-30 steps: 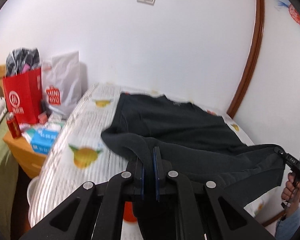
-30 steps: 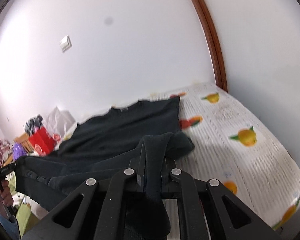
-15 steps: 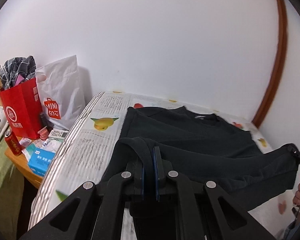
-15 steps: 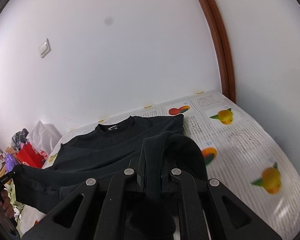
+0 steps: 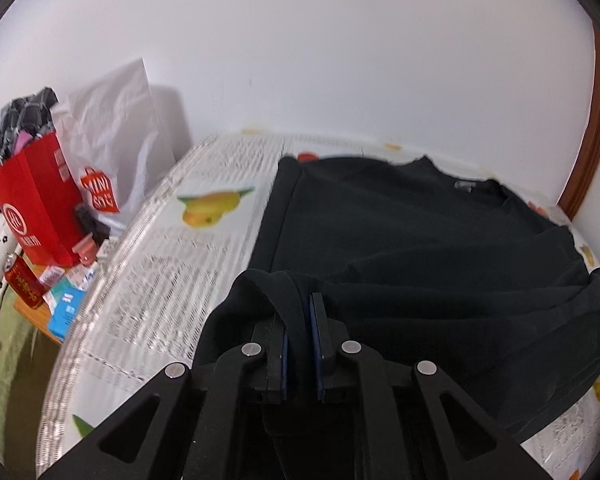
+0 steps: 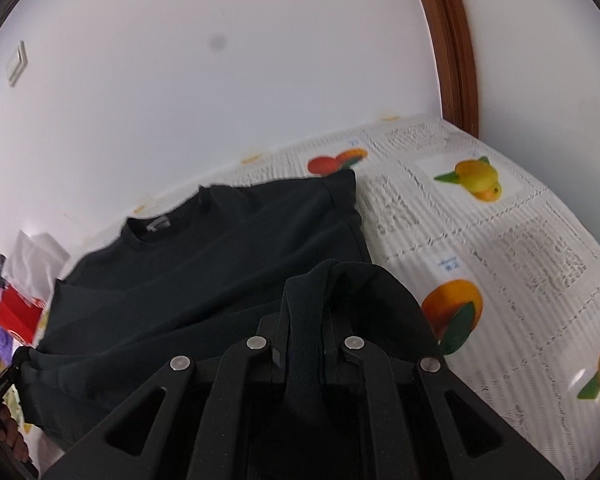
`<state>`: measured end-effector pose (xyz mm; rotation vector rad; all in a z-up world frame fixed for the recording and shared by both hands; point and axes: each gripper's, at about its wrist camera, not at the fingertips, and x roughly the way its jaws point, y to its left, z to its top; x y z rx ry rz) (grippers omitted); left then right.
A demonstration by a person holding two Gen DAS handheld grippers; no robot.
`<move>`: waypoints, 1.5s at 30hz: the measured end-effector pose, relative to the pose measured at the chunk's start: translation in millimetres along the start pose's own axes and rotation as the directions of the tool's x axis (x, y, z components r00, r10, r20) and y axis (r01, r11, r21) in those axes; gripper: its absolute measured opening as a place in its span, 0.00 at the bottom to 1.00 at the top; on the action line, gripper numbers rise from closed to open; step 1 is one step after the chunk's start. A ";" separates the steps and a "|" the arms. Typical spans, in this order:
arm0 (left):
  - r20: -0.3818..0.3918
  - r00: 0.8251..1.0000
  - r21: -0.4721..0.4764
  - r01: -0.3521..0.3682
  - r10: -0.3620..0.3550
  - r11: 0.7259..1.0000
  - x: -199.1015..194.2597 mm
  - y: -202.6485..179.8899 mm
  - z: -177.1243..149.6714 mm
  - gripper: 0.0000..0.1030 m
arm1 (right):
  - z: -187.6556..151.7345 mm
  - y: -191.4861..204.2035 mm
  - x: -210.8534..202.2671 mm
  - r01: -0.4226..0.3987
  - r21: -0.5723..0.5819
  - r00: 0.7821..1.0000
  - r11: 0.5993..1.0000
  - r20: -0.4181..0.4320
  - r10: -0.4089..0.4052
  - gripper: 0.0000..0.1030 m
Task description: Fold small clothes
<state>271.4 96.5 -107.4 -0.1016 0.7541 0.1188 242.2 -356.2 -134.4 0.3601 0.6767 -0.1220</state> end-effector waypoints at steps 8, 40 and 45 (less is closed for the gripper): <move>-0.013 1.000 0.029 0.004 -0.003 1.000 10.7 -2.5 -4.4 0.13 | -8.8 6.1 7.8 0.055 -0.078 0.998 0.995 -0.001 -0.055 0.11; 0.002 0.999 0.016 -0.036 0.036 0.999 8.2 -1.3 -4.1 0.31 | -9.2 10.7 10.7 0.105 -0.105 0.994 0.989 -0.008 -0.106 0.15; 0.001 0.999 0.011 -0.038 0.038 0.999 8.3 0.0 -3.9 0.33 | -9.2 9.4 10.6 0.099 -0.101 0.995 0.990 -0.008 -0.100 0.15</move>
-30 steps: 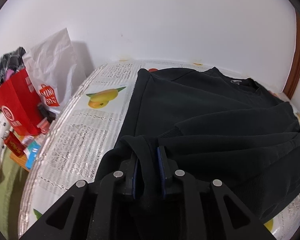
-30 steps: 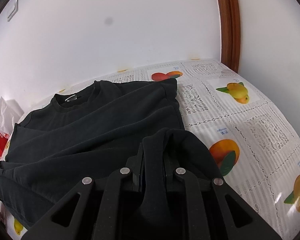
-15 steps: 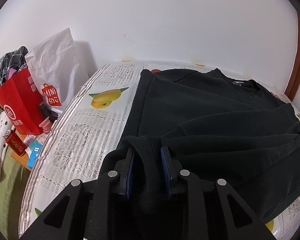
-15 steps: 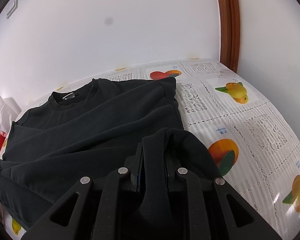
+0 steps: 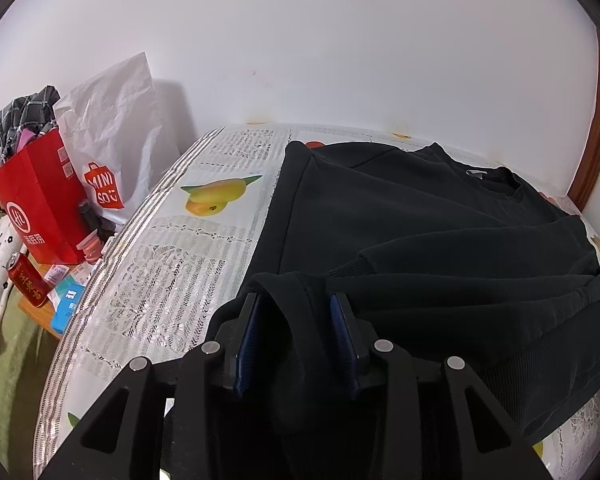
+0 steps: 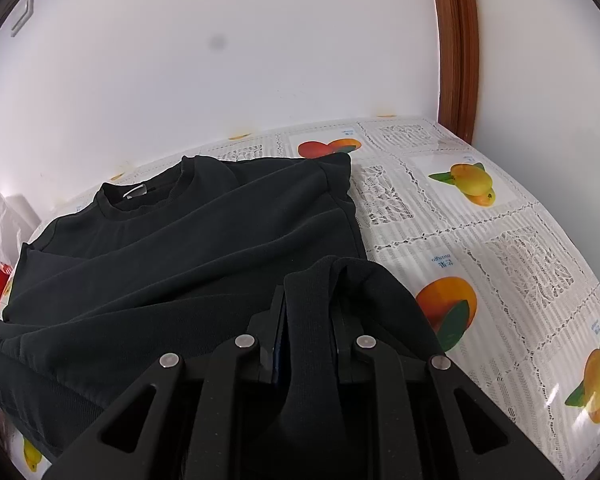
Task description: Fold small clothes
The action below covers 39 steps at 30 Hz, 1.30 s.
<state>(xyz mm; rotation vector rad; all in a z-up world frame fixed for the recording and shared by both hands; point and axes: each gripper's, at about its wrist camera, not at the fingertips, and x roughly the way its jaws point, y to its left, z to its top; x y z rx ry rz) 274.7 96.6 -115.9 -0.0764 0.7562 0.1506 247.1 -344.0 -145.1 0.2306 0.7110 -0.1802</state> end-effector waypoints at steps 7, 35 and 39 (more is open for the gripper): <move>0.003 1.000 0.000 -0.005 0.005 1.000 -1.3 0.7 -1.4 0.37 | -0.4 -1.1 0.2 -0.007 0.005 1.000 1.000 0.000 0.007 0.16; 0.004 1.000 -0.005 -0.011 0.011 1.000 -1.9 3.2 -1.7 0.43 | 0.0 -2.6 0.3 -0.021 0.016 1.000 1.000 0.000 0.020 0.16; 0.003 1.000 -0.006 -0.010 0.010 1.000 -2.0 3.6 -1.8 0.43 | 0.1 -2.5 0.3 -0.021 0.016 1.000 1.000 0.000 0.021 0.16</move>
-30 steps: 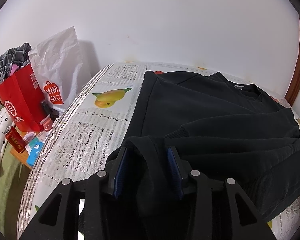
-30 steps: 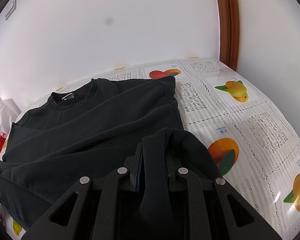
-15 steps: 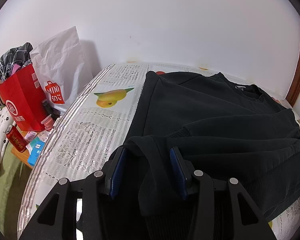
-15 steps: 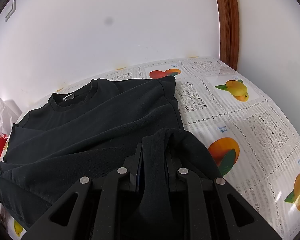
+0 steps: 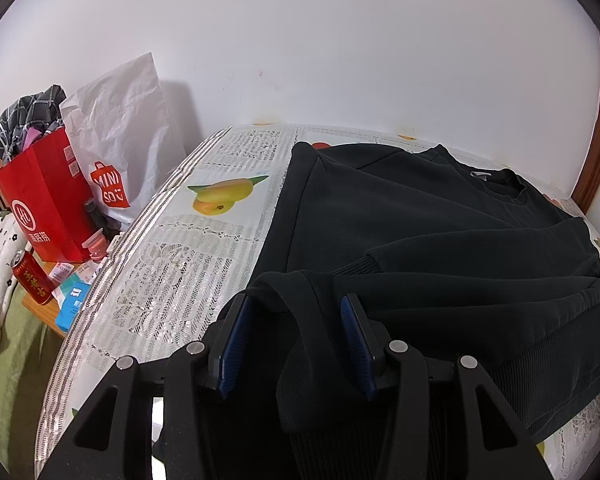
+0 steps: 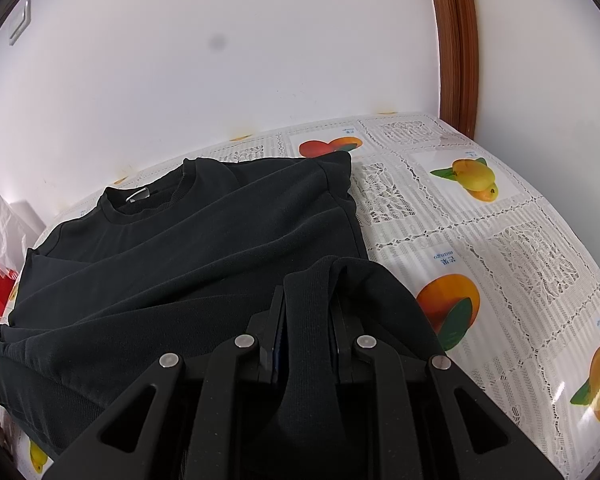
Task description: Fold small clothes
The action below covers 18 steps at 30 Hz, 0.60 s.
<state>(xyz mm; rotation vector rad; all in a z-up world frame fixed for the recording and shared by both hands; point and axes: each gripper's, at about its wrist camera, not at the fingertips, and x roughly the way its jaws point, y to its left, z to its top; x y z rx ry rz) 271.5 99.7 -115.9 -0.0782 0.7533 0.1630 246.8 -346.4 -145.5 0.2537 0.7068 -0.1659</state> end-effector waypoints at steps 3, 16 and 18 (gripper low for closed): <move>0.000 1.000 0.001 0.000 0.000 1.000 -0.4 0.3 0.0 0.43 | 0.1 0.0 0.1 0.000 0.000 1.000 1.000 0.000 0.000 0.16; 0.028 1.000 0.001 0.012 -0.012 1.000 -6.8 1.2 -1.1 0.49 | -1.6 3.4 -5.1 -0.007 0.000 1.000 1.000 0.016 0.007 0.20; 0.033 0.999 -0.005 0.019 -0.018 1.000 -8.0 1.9 -1.3 0.49 | -2.5 4.5 -7.6 -0.004 -0.005 1.000 1.000 0.022 0.004 0.23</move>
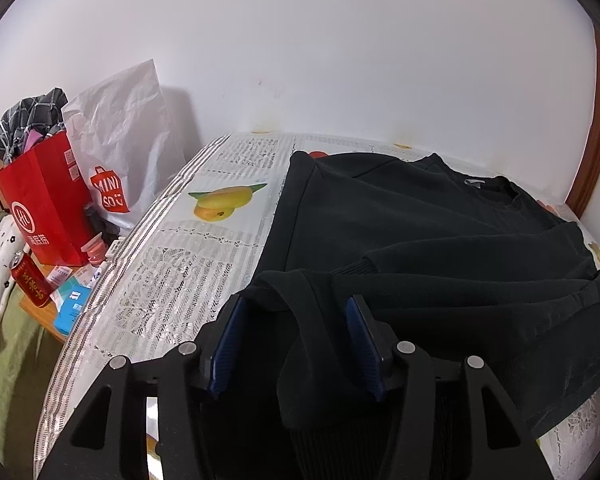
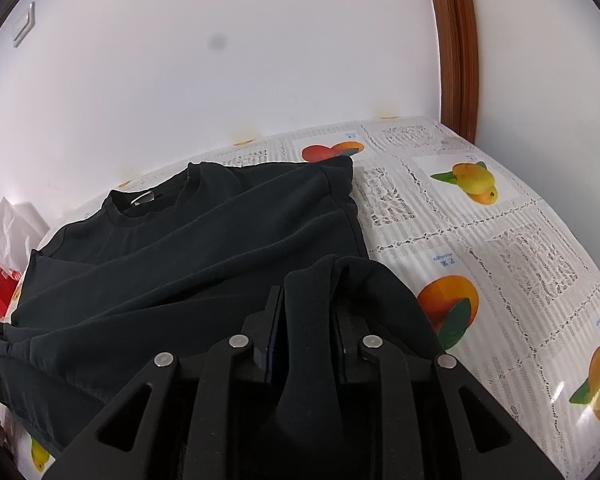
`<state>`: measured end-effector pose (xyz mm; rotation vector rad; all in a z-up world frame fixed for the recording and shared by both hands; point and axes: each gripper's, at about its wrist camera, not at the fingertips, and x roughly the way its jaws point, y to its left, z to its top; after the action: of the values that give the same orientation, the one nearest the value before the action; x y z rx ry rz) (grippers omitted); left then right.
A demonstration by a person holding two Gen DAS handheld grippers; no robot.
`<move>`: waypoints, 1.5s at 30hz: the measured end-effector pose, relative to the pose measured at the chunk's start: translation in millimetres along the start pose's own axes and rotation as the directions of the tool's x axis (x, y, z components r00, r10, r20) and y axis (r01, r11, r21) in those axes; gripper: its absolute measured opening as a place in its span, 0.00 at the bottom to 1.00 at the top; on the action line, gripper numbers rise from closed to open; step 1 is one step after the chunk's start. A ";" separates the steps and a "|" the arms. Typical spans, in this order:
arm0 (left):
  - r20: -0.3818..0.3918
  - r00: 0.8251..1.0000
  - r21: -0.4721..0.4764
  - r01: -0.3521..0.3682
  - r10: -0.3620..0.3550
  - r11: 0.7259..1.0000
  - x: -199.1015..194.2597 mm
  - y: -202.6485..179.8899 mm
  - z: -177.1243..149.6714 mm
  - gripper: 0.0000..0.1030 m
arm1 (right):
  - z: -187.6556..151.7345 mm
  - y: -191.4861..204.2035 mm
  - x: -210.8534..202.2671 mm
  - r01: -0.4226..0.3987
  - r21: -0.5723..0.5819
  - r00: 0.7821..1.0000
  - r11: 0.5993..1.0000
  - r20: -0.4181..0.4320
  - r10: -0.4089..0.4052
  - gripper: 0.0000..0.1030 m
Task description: Fold small clothes
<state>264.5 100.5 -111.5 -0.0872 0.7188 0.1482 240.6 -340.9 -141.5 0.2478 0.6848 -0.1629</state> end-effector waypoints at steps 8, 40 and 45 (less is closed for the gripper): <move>0.021 0.999 -0.016 0.025 -0.025 1.000 -6.5 2.4 0.0 0.54 | -4.8 -4.8 -30.7 -0.085 -0.005 0.991 0.996 0.107 0.085 0.64; -0.150 0.976 -0.170 0.130 -0.156 0.977 -24.1 71.6 -23.8 0.56 | -45.6 -64.1 -46.6 -0.087 0.140 0.988 0.986 -0.111 0.103 0.55; -0.194 0.959 -0.130 0.184 -0.207 0.974 -19.8 61.9 -36.3 0.45 | -47.2 -67.7 -42.3 -0.130 0.182 0.981 0.975 -0.117 0.152 0.39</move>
<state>216.0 154.7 -127.4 -0.2826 0.9051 -0.0114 164.3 -389.8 -161.3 0.4767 0.7810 -0.0703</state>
